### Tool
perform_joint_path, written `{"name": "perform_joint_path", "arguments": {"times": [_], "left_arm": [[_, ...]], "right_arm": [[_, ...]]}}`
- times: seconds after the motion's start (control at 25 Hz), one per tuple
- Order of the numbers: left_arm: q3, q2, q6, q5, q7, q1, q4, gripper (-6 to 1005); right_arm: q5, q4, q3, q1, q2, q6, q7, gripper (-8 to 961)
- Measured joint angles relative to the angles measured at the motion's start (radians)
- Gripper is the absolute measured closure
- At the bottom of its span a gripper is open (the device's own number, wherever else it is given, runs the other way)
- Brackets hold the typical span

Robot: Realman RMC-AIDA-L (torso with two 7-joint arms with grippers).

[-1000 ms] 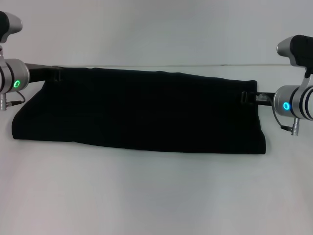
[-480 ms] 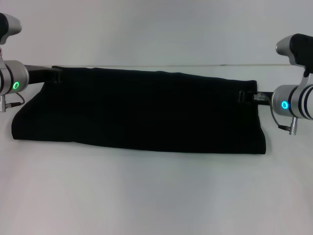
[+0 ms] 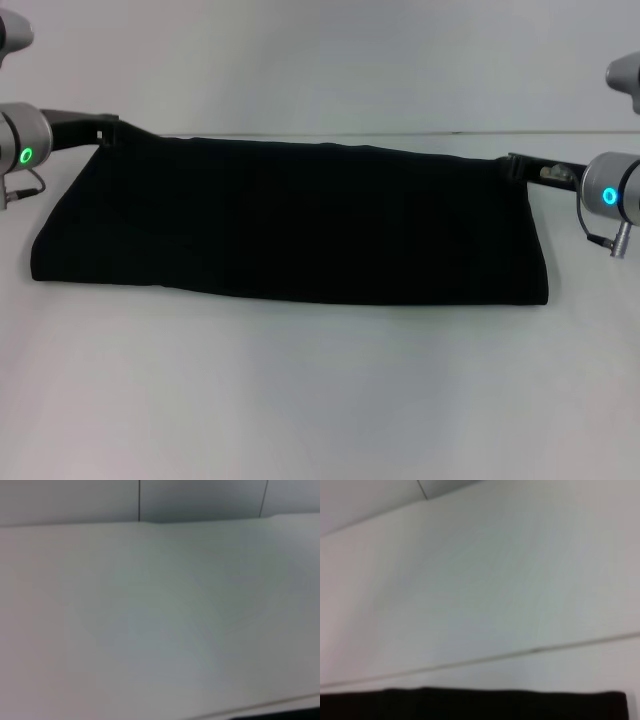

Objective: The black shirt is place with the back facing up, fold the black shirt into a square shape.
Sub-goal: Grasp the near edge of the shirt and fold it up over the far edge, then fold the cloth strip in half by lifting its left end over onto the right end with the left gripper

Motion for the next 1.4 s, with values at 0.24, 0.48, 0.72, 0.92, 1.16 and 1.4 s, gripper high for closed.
{"name": "perform_joint_path", "arguments": {"times": [0.24,0.48,0.72,0.92,1.16,1.4], "left_arm": [[0.001,0.007,-0.032,-0.055,0.052,-0.017,0.000,1000],[0.019,0.012,-0.071,-0.060,0.058,-0.034,0.005,998],[0.111,0.006,-0.139,-0.097,0.059,-0.040,0.003,993],[0.138,0.002,-0.156,-0.123,0.060,-0.040,-0.010,989],[0.142,-0.010,-0.231,-0.153,0.061,-0.043,-0.025,984],[0.150,-0.020,-0.314,-0.167,0.055,-0.035,-0.026,979]], "right_arm": [[0.036,-0.003,0.002,0.021,-0.012,0.014,-0.029,943],[0.037,-0.004,0.001,0.043,-0.027,0.029,-0.030,943],[0.038,0.002,0.000,0.049,-0.029,0.044,-0.030,944],[0.039,0.009,-0.005,0.051,-0.026,0.056,-0.030,944],[0.039,0.010,0.000,0.050,-0.020,0.054,-0.028,944],[0.045,-0.007,0.002,0.037,-0.016,0.066,-0.024,898]]}}
